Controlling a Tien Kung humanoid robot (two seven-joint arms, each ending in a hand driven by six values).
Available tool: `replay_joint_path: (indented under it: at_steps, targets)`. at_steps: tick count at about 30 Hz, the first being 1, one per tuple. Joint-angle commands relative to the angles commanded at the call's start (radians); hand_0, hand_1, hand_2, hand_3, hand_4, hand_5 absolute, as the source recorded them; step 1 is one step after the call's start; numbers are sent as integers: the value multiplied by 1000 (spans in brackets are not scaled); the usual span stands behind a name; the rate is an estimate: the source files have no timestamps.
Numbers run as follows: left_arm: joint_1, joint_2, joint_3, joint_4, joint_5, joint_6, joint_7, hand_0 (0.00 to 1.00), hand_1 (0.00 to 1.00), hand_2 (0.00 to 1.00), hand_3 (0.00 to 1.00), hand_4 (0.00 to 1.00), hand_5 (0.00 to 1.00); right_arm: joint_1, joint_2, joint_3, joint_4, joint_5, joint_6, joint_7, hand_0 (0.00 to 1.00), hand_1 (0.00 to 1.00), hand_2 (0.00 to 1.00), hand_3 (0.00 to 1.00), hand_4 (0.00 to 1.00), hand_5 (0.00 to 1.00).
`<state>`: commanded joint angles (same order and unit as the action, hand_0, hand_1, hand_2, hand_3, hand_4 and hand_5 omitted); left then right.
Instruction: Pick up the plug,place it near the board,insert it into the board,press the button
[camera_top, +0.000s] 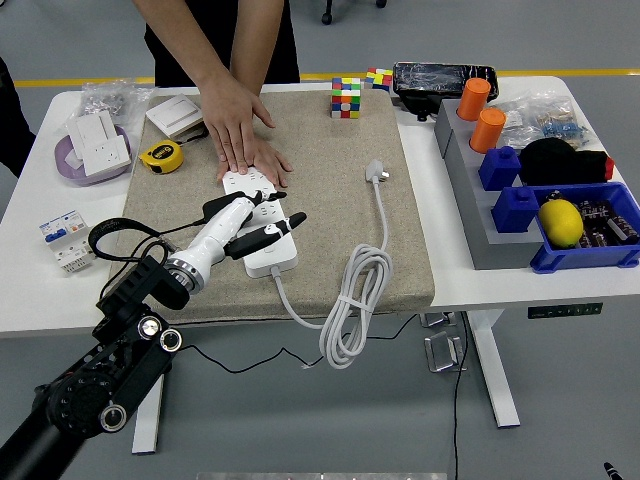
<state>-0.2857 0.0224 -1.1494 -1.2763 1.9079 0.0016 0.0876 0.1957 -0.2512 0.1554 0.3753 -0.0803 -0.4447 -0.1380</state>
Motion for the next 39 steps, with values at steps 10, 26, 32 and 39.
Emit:
replay_joint_path:
  at_steps: [10,26,32,39]
  targets:
    - [85,57,50,-314,64,-101,-16,441,408,461,874,754,359,-2,1,4,0,-3,0,-1,821,750,747,774,998,998]
    - [177,107,57,-500,361,-467,51,203,47,154,782,491,23,-1,0,17,1,-8,0,-1,821,750,747,773,998,998]
    - [126,90,41,-378,361,-425,26,182,31,146,829,521,2,0,-1,14,0,-4,0,-1,821,750,747,773,998,998]
    - [63,78,-4,-205,361,-363,-18,183,26,145,831,525,2,-2,0,14,0,-2,0,-1,821,750,747,773,998,998]
